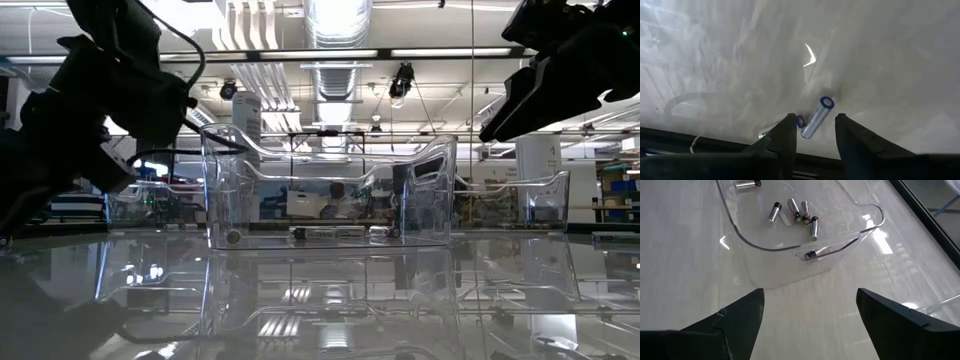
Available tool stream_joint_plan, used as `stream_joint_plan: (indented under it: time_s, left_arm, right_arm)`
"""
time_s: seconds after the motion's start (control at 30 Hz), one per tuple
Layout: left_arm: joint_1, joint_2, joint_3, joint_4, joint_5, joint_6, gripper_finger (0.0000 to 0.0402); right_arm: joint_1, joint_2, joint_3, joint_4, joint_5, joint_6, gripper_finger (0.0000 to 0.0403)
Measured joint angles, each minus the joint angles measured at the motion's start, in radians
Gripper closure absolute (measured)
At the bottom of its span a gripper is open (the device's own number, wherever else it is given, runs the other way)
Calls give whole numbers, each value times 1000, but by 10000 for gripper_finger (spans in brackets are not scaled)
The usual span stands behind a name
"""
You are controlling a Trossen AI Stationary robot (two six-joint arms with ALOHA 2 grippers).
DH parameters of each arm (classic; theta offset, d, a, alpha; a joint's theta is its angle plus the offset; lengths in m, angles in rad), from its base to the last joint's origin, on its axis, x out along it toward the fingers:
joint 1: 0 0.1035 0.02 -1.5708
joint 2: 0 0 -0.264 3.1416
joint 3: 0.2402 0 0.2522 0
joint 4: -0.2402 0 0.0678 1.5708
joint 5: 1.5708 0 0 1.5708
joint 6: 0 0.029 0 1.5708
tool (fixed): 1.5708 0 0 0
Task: Sort batteries
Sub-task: Put the white battery into the top left transparent bin
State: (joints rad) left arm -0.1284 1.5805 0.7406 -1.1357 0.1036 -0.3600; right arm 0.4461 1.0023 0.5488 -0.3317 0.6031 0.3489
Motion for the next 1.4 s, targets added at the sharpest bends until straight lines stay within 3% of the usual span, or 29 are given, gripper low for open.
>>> stream_joint_plan:
  time_s: [0.27, 0.53, 0.77, 1.0, 1.23, 1.4]
  left_arm:
    - [-8, 47, -2, 46, -13, 35, 295]
    - [-9, 54, -3, 73, -13, 35, 391]
    - [-14, 56, 18, 80, -23, 4, 388]
    - [-37, 44, 124, 106, -42, 5, 395]
    - [1, -121, 237, 36, -155, 37, 396]
    - [96, -312, 314, 18, -355, -4, 397]
  right_arm:
    - [0, 0, 0, 0, 0, -7, 109]
    - [0, 0, 0, -1, 0, -8, 121]
    - [0, 0, 0, -1, -1, -8, 118]
    - [0, 0, 0, -2, -1, -8, 104]
    - [0, 0, 0, -3, -1, -22, 99]
    - [0, 0, 0, -4, -1, -25, 108]
